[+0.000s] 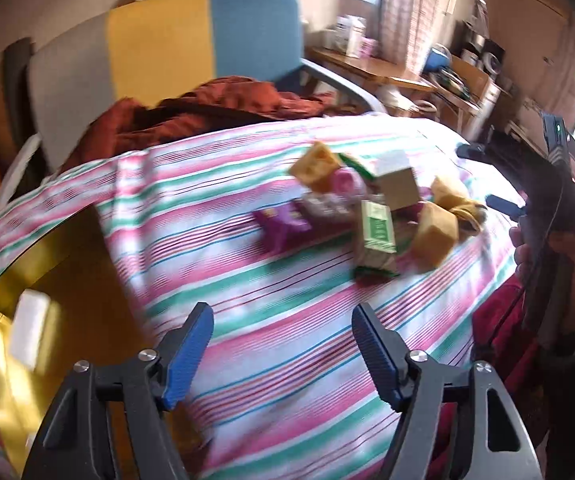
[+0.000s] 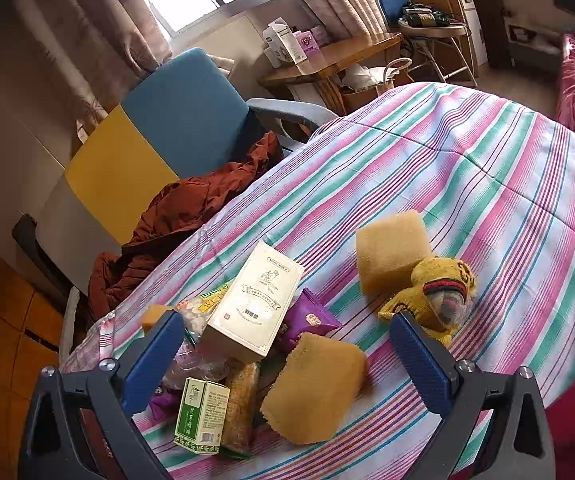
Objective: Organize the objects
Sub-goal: 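Move both tools back from the tray to the pile of items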
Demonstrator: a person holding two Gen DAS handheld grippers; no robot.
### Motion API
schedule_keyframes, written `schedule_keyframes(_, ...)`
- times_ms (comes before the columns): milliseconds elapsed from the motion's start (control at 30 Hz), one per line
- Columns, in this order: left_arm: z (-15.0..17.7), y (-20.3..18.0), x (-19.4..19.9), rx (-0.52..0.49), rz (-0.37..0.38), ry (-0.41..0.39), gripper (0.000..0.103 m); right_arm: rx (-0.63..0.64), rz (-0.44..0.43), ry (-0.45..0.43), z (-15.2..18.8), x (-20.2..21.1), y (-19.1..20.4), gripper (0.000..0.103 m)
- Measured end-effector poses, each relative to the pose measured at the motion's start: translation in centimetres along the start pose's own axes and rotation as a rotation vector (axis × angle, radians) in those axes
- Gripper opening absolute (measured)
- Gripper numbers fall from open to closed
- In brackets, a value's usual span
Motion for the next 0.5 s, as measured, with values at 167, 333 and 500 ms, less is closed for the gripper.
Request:
schedule_keyframes(167,-2.0,-3.3,-4.3,-0.056,0.050,0.059,0.063,-0.013,-0.042,0.028,0.3,0.0,0.2,0.103)
schedule_keyframes(333,-3.8,-6.3,-8.0,-0.107,0.064,0.091,0.062,-0.038,-0.068,0.049,0.3,-0.2,-0.2,0.103)
schedule_keyframes(500,-5.0,-7.6,-11.9,-0.132,0.061,0.132,0.062,-0.064,-0.082,0.080,0.3,-0.9,-0.6,0.103)
Point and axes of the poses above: each gripper's, at about its wrist camera, not at the fingertips, and x roughly against the way its jaws point, y to its left, z to its underside, the point moved 4 cm from there along -x, roughly the way its jaws point, and after that the axes turned 6 degrees about z, right-handed, at the moved point
